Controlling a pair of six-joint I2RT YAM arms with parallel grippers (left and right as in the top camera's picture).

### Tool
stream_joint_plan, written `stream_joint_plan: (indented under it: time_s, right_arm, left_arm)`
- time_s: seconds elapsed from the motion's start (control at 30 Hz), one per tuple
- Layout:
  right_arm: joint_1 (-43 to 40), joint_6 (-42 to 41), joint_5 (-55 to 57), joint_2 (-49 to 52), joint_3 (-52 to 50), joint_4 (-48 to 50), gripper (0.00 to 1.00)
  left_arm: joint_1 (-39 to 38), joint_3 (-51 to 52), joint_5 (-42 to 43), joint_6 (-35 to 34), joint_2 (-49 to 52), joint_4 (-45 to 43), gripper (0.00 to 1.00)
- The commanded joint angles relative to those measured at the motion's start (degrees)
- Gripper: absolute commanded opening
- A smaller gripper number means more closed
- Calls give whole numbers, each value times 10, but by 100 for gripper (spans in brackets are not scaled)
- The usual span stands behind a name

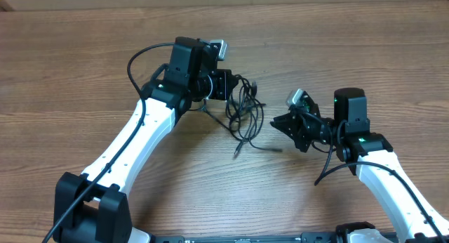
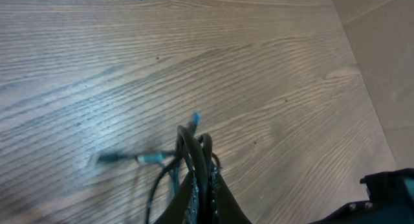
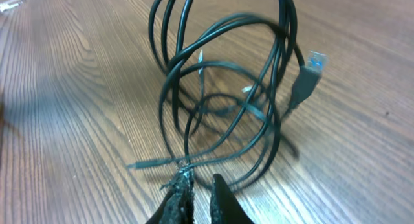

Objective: Untangle cables

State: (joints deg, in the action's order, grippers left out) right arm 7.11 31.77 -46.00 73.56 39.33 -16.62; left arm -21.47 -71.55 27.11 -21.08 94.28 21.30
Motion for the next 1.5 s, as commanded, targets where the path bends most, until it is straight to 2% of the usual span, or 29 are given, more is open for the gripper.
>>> stream_joint_plan:
  time_s: [0.0,0.23,0.33,0.5,0.53,0.6,0.9,1.27,1.47]
  right_arm:
    - [0,16,21,-8,8,-20,8]
    - [0,41,23,-8,8,-51,9]
    - [0,41,23,-8,8,-47,17]
    - [0,41,25,-8,8,-38,48]
    - [0,41,25,-8,8,-37,57]
    - [0,41,24,-8,8,-34,100]
    - [0,8,22,-8,8,0,100]
    - [0,-141,22,-8,8,124,100]
    - [0,-168,15,-8,8,202,100]
  left_arm:
    - [5,2,-5,-17,1,-10,4]
    - [5,2,-1,-23,1,-12,4]
    - [6,2,21,-22,1,-14,4]
    - [5,2,56,2,1,-16,4]
    - [5,2,65,9,1,-17,4]
    - [5,2,92,30,1,-20,4]
    - [6,1,186,93,1,-23,4]
    - [58,0,409,244,1,-23,4]
    - [94,0,554,304,1,-23,5]
